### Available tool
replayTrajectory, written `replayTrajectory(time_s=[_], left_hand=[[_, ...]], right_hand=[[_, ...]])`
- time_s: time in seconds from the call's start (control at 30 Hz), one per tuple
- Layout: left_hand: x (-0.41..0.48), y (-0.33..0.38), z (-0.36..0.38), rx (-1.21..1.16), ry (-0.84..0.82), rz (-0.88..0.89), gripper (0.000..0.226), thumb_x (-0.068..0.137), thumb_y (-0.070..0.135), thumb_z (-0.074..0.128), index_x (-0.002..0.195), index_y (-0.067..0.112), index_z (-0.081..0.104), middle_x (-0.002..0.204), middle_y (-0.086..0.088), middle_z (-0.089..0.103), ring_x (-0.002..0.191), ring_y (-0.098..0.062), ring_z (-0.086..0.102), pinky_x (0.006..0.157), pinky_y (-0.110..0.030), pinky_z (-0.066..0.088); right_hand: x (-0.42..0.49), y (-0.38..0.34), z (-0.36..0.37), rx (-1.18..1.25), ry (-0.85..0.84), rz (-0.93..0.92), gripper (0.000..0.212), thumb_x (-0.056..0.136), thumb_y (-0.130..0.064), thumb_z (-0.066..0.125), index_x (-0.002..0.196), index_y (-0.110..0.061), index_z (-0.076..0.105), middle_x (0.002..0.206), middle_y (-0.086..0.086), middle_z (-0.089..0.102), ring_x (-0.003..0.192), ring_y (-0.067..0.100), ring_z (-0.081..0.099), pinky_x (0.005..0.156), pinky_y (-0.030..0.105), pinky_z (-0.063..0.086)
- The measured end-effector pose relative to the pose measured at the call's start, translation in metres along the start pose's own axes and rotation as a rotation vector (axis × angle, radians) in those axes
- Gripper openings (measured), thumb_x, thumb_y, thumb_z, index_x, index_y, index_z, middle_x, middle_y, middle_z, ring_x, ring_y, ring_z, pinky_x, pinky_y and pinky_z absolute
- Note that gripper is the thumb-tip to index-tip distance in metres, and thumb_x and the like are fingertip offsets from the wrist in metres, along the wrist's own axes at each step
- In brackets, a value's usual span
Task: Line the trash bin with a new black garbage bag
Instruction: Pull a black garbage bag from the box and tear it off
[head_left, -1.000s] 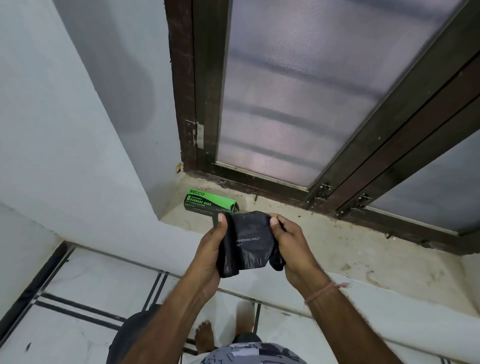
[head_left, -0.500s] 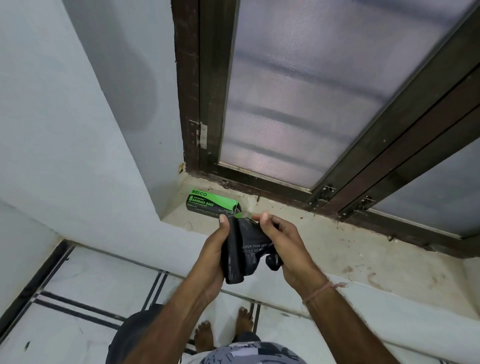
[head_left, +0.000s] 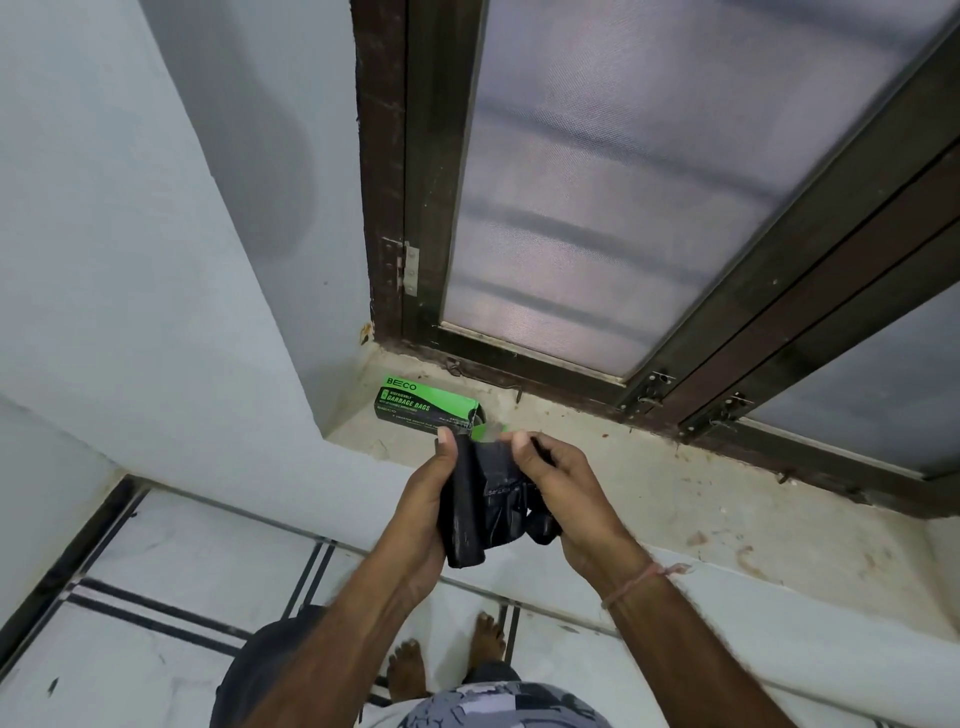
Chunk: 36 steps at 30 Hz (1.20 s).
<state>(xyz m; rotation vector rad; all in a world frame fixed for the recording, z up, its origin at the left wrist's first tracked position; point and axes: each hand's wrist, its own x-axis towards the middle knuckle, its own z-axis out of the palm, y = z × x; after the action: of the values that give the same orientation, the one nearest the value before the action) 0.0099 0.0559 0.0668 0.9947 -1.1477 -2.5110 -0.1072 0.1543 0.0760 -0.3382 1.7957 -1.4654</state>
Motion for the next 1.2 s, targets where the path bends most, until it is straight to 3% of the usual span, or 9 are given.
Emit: replayTrajectory(time_s=[0.07,0.13,0.2,0.3,0.4,0.53,0.67,0.97,1.2], left_hand=[[0.0002,0.0007,-0.0006,-0.005,0.008,0.008,0.060,0.105,0.058,0.033,0.116,0.019,0.077,0.120,-0.015,0.077,0.112,-0.030,0.074,0.092,-0.041,0.058],[-0.0001,0.0020,-0.0016,-0.021,0.019,0.009,0.060,0.104,0.058,0.034,0.119,0.016,0.075,0.119,-0.016,0.076,0.112,-0.032,0.074,0.094,-0.043,0.057],[-0.0003,0.0018,-0.0025,-0.033,0.026,0.001,0.061,0.104,0.058,0.036,0.120,0.013,0.074,0.119,-0.018,0.076,0.111,-0.035,0.073,0.095,-0.046,0.057],[0.0000,0.0016,-0.0047,-0.041,0.035,-0.005,0.062,0.103,0.059,0.038,0.123,0.011,0.072,0.119,-0.019,0.076,0.110,-0.036,0.073,0.088,-0.043,0.061],[-0.0003,0.0015,-0.0059,-0.042,0.037,-0.006,0.062,0.103,0.059,0.038,0.127,0.012,0.071,0.120,-0.017,0.076,0.111,-0.034,0.073,0.085,-0.038,0.062],[-0.0012,-0.0001,-0.0039,-0.047,0.035,-0.015,0.060,0.104,0.058,0.037,0.118,0.015,0.077,0.120,-0.014,0.077,0.109,-0.028,0.074,0.085,-0.037,0.060],[-0.0021,-0.0010,-0.0025,-0.052,0.037,-0.014,0.057,0.103,0.058,0.038,0.113,0.020,0.080,0.119,-0.016,0.077,0.110,-0.031,0.074,0.091,-0.045,0.058],[-0.0017,-0.0011,-0.0011,-0.102,0.061,-0.047,0.056,0.101,0.058,0.044,0.102,0.018,0.083,0.117,-0.019,0.077,0.107,-0.035,0.075,0.097,-0.051,0.056],[-0.0015,-0.0025,-0.0027,-0.022,0.050,-0.021,0.060,0.102,0.059,0.043,0.122,0.011,0.074,0.121,-0.019,0.075,0.115,-0.037,0.071,0.108,-0.059,0.049]], right_hand=[[-0.0005,0.0001,0.0018,-0.022,-0.021,-0.023,0.027,0.098,-0.030,0.069,0.107,-0.006,0.076,0.094,0.008,0.077,0.086,0.015,0.071,0.076,0.026,0.054],[-0.0008,-0.0011,0.0025,-0.014,0.008,-0.030,0.022,0.095,-0.020,0.073,0.103,0.000,0.076,0.086,0.010,0.076,0.075,0.015,0.070,0.067,0.022,0.054],[-0.0003,0.0000,0.0015,-0.016,0.043,-0.007,0.023,0.097,-0.016,0.071,0.098,0.007,0.071,0.072,0.009,0.064,0.050,0.011,0.054,0.043,0.022,0.041],[0.0034,0.0053,-0.0028,-0.015,0.065,0.039,0.027,0.103,-0.020,0.064,0.096,0.006,0.059,0.068,0.009,0.050,0.045,0.015,0.034,0.042,0.023,0.021],[0.0036,0.0066,-0.0021,-0.024,0.088,0.038,0.018,0.106,-0.016,0.057,0.093,-0.003,0.057,0.065,0.007,0.059,0.045,0.020,0.049,0.044,0.026,0.029],[0.0036,0.0056,0.0030,-0.025,0.089,-0.011,0.017,0.107,-0.008,0.052,0.103,-0.003,0.067,0.088,0.005,0.071,0.078,0.017,0.063,0.063,0.025,0.052],[0.0010,0.0030,0.0045,0.008,0.009,-0.009,0.026,0.104,-0.030,0.060,0.104,-0.009,0.076,0.098,0.008,0.077,0.088,0.013,0.070,0.078,0.025,0.054],[-0.0003,0.0032,0.0009,-0.007,0.044,-0.052,0.017,0.095,-0.014,0.073,0.078,-0.012,0.077,0.074,0.004,0.072,0.070,0.019,0.066,0.065,0.033,0.055],[-0.0027,0.0064,0.0030,-0.015,0.032,-0.059,0.019,0.101,-0.015,0.066,0.088,-0.003,0.073,0.066,0.006,0.064,0.046,0.020,0.050,0.041,0.023,0.037]])
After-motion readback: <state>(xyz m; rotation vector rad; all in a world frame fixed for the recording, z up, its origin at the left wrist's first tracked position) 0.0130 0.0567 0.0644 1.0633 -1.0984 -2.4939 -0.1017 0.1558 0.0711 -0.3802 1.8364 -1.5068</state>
